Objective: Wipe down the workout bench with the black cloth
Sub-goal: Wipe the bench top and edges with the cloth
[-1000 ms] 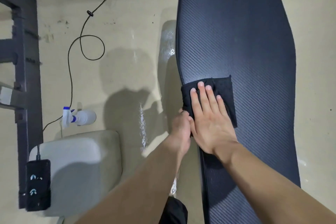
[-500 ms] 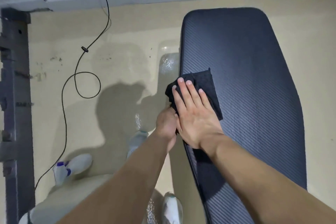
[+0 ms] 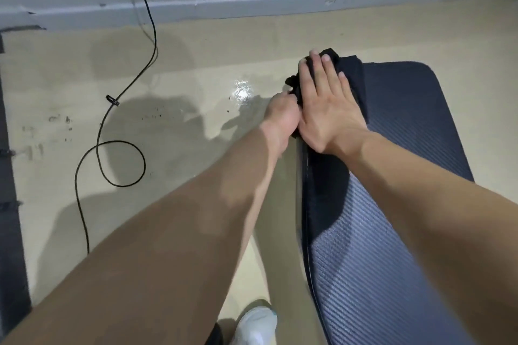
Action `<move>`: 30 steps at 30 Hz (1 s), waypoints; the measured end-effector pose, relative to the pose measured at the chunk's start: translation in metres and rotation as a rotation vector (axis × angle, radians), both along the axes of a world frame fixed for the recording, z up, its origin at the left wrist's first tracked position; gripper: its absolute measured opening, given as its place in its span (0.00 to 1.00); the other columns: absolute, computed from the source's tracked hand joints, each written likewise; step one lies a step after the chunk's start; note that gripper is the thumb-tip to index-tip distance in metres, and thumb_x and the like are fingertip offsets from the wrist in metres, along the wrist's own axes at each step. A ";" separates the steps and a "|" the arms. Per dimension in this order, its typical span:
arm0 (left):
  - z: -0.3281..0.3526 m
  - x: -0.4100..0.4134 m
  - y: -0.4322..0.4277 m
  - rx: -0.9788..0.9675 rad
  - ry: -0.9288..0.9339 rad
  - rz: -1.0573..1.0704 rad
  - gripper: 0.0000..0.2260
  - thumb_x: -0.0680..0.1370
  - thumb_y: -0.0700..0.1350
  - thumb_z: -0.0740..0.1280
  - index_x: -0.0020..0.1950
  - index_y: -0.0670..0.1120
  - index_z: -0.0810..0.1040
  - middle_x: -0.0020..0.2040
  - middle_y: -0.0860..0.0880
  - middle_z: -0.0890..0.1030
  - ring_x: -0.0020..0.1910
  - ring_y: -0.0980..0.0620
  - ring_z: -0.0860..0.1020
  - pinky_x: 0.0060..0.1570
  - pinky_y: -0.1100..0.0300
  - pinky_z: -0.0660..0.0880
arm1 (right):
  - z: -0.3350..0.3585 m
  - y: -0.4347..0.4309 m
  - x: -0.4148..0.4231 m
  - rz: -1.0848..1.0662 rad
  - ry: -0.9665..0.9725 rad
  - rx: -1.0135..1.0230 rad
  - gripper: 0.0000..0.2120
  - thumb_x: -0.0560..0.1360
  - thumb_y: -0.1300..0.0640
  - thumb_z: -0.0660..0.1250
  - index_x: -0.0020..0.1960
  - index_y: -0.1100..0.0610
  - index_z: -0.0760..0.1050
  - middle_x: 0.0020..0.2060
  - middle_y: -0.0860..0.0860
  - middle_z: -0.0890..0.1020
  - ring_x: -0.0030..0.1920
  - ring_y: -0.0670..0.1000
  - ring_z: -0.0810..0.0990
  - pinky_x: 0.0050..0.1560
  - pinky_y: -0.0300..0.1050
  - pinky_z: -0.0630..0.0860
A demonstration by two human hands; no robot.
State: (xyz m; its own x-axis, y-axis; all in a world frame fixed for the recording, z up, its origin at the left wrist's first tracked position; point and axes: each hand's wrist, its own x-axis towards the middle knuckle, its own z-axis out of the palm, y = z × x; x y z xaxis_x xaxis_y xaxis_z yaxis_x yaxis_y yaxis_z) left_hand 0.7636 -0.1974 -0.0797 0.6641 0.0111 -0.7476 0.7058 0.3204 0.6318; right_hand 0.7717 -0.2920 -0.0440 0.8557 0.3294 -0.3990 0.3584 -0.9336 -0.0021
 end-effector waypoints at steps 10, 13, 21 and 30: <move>-0.013 -0.113 -0.002 0.017 0.080 -0.200 0.16 0.77 0.54 0.61 0.57 0.49 0.83 0.52 0.47 0.87 0.53 0.47 0.84 0.58 0.49 0.80 | 0.012 0.003 -0.105 0.184 0.043 -0.135 0.32 0.78 0.54 0.48 0.80 0.65 0.49 0.81 0.60 0.42 0.78 0.61 0.32 0.78 0.59 0.37; -0.012 -0.154 -0.004 -0.080 0.119 -0.210 0.15 0.76 0.54 0.63 0.54 0.51 0.85 0.52 0.45 0.87 0.54 0.45 0.84 0.60 0.44 0.79 | 0.019 -0.007 -0.138 0.276 0.083 -0.171 0.33 0.77 0.52 0.49 0.78 0.66 0.58 0.80 0.60 0.54 0.80 0.60 0.41 0.79 0.59 0.41; -0.006 -0.106 -0.002 0.225 -0.016 -0.285 0.11 0.80 0.38 0.57 0.45 0.41 0.79 0.38 0.44 0.78 0.38 0.46 0.75 0.38 0.58 0.69 | 0.021 -0.012 -0.076 0.374 0.074 -0.186 0.35 0.78 0.43 0.41 0.78 0.61 0.59 0.80 0.56 0.57 0.81 0.55 0.43 0.79 0.54 0.44; -0.012 -0.007 0.006 0.159 -0.045 -0.204 0.14 0.77 0.38 0.56 0.45 0.47 0.81 0.44 0.45 0.84 0.44 0.47 0.81 0.44 0.53 0.77 | 0.005 -0.002 0.009 0.239 -0.032 -0.093 0.29 0.78 0.47 0.47 0.71 0.61 0.69 0.71 0.58 0.71 0.77 0.60 0.60 0.78 0.56 0.52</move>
State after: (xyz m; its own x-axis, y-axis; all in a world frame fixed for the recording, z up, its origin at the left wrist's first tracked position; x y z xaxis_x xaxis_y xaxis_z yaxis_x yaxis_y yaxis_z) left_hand 0.7564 -0.1911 -0.0912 0.6971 -0.0117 -0.7169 0.7158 0.0687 0.6950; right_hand 0.7807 -0.2942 -0.0387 0.7704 0.4874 -0.4111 0.5678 -0.8177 0.0945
